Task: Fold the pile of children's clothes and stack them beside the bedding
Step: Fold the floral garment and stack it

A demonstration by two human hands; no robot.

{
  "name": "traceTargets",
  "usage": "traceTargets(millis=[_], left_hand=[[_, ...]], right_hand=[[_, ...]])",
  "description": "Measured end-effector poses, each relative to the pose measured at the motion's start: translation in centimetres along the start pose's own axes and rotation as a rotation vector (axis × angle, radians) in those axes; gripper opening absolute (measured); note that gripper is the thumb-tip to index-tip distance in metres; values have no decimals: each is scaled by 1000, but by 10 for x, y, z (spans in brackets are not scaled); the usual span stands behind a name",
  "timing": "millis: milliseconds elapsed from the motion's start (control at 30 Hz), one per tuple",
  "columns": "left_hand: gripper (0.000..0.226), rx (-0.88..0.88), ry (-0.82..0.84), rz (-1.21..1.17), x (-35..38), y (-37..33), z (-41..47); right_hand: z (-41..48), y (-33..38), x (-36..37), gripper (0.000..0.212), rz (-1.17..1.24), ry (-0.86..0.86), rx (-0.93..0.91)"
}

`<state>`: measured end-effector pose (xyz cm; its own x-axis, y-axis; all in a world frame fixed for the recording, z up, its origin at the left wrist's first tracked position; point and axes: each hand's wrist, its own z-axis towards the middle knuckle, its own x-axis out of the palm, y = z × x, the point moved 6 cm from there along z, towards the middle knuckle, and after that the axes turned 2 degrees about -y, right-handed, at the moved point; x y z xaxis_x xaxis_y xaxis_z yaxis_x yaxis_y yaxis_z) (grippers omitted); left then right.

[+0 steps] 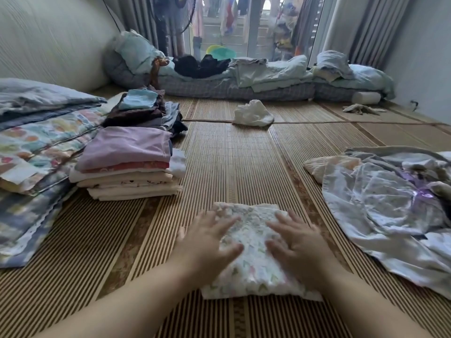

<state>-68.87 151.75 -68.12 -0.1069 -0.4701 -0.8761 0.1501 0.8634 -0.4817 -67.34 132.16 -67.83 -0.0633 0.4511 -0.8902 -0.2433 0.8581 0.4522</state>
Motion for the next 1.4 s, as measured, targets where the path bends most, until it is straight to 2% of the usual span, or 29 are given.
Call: traceTargets(millis=[67, 133, 267, 367, 433, 500, 533, 633, 700, 833, 967, 1033, 1133, 1167, 1233, 1300, 1333, 1400], left_hand=[[80, 6, 111, 129, 15, 0, -4], [83, -90, 188, 200, 20, 13, -5], [67, -225, 198, 182, 8, 39, -9], [56, -241, 169, 197, -4, 51, -14], [56, -246, 148, 210, -9, 56, -19], [61, -228, 106, 188, -12, 55, -25], [64, -207, 86, 177, -13, 54, -27], [67, -153, 97, 175, -11, 49, -34], [69, -139, 126, 168, -7, 47, -36], [73, -135, 128, 158, -7, 43, -36], [74, -120, 89, 121, -10, 38, -37], [71, -64, 40, 162, -13, 28, -37], [62, 148, 20, 272, -6, 2, -37], [60, 219, 49, 296, 1, -6, -39], [64, 275, 146, 331, 19, -13, -41], [75, 196, 250, 355, 33, -6, -41], [80, 136, 284, 360, 36, -2, -40], [91, 15, 306, 358, 34, 7, -37]], right_hand=[[-6, 8, 13, 49, -83, 183, -24], [-12, 15, 12, 50, -175, 234, -6], [-34, 47, 0, 53, -418, 289, -92], [-58, 66, 6, 54, -320, 407, -109], [-63, 64, 1, 48, -166, 332, -33], [-60, 48, -16, 32, -125, 99, 80], [-59, 36, -23, 31, -141, 22, 151], [-55, 4, -19, 32, -5, 89, 321], [-51, -2, -13, 25, 94, 127, 346], [-37, -5, -11, 19, 75, 106, 321], [-22, -7, -37, 23, 193, -111, 294], [-19, -13, -45, 15, 113, -166, 309], [-18, -7, -35, 51, -28, -151, 244], [-18, 5, -28, 58, -55, -135, 147], [-18, 30, 0, 65, -146, 12, -72], [-20, 33, 30, 72, -215, 217, -109], [-21, 24, 37, 76, -237, 290, -54], [-22, 5, 35, 85, -256, 332, 82]])
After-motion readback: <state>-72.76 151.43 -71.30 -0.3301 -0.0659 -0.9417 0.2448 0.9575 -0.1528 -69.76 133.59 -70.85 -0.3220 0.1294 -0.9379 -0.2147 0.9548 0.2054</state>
